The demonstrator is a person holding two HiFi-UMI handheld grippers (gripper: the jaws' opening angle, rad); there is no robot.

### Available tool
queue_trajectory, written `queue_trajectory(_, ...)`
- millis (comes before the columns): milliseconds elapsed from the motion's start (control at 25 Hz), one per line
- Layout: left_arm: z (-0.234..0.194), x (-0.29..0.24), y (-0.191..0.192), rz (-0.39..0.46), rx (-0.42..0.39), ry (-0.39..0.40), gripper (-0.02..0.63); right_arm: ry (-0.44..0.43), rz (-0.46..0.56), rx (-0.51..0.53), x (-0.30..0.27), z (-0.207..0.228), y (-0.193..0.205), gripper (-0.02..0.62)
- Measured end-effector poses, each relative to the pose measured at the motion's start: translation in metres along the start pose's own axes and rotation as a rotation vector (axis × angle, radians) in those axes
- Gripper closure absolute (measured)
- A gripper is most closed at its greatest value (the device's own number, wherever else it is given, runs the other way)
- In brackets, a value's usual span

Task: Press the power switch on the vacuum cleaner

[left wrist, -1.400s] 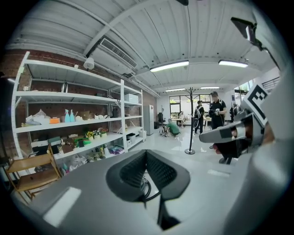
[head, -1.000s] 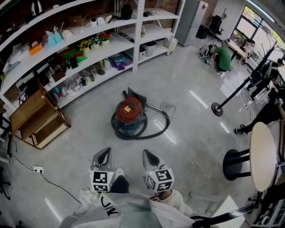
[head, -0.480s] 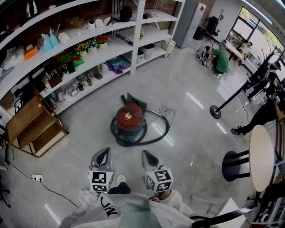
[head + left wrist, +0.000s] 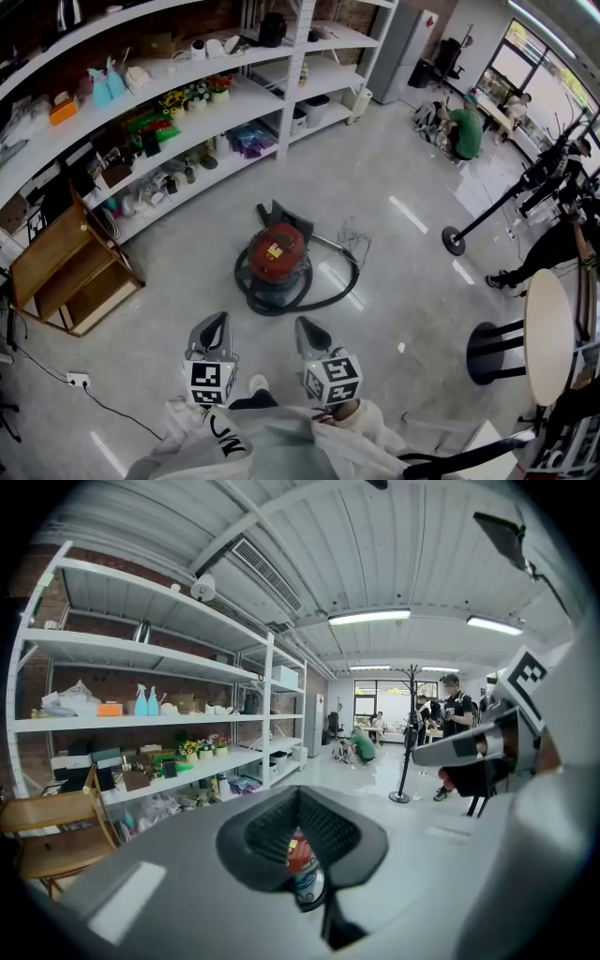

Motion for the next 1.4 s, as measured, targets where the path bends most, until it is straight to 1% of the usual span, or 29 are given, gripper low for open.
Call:
queue_trajectory(120, -0.008, -0.001, 0.001, 0.001, 0.005, -0.008, 0.606, -0.003, 0.002, 0.009, -0.006, -0.003, -0.003, 0.595)
queue_trajectory(320, -0.012, -0.006, 0.004, -0.004, 0.018, 0.004, 0.606, 0.024, 0.002, 0.014, -0.006, 0.0, -0.004, 0.595)
queue_trajectory(640, -0.003, -0.019, 0.004, 0.007, 0.019, 0.044, 0.606, 0.073, -0.001, 0.031, 0.005, 0.013, -0.015, 0.595)
queue_trajectory(800, 0.006, -0.022, 0.007, -0.001, 0.023, 0.063, 0.606, 0.086, -0.012, 0.025, 0.006, 0.019, -0.012, 0.595)
queue_trajectory(1000, -0.002, -0.023, 0.01, -0.016, 0.018, 0.043, 0.606, 0.079, -0.013, 0.02, -0.004, 0.022, -0.007, 0.595)
queue_trajectory(1160, -0.01, -0.029, 0.007, -0.023, 0.012, 0.028, 0.606, 0.078, -0.008, 0.011, -0.013, 0.026, -0.011, 0.595)
queue_trajectory(1400, -0.01, -0.043, 0.008, -0.037, 0.024, 0.018, 0.606, 0.076, 0.002, -0.006, -0.03, 0.036, -0.012, 0.595)
Point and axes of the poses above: the fingertips, and each gripper's own axes: x backward along the fingers, z to its right, y out of its underside, the point moved 7 cm from there along x, backward along the fingers, and after that the axes turned 15 degrees about z, right-handed, at the moved point
